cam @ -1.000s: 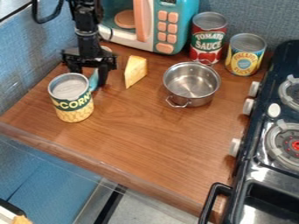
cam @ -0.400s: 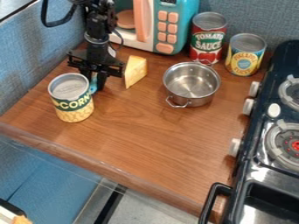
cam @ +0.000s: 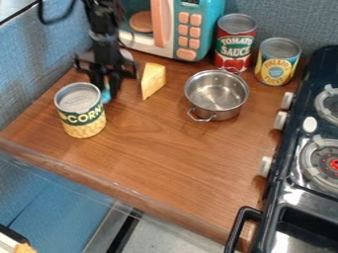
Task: Use the blue spoon to push the can to the middle of table
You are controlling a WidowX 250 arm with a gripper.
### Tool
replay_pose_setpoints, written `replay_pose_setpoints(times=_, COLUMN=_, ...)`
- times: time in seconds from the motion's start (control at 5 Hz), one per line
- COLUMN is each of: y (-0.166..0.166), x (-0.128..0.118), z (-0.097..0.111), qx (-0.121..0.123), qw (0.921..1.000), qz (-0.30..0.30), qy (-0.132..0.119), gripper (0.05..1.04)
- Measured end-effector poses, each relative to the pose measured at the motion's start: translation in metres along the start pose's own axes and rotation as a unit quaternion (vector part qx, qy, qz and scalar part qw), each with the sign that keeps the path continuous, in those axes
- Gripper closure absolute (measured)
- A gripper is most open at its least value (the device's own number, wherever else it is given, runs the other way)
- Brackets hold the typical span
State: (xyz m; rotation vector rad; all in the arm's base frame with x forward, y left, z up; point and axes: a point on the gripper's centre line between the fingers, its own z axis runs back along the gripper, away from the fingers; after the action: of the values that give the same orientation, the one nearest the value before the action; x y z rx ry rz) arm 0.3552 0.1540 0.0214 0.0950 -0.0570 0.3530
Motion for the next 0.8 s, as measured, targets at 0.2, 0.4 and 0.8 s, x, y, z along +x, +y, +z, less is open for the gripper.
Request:
replay_pose_setpoints(times=0.2, y=0.005, x=0.009, z=0.02, qx=-0.013, qw=0.9998, qz=-0.005, qy=-0.018, gripper=0.761)
replay_pose_setpoints(times=0.4, y=0.003, x=0.008, z=0.03, qx=-0.02, qw=0.9994, qz=-0.022, qy=-0.017, gripper=0.761)
replay_pose_setpoints(times=0.8, y=0.021, x=-0.007, z=0.049, qx=-0.002, qw=0.9964, qz=-0.083, qy=-0.017, gripper=0.761)
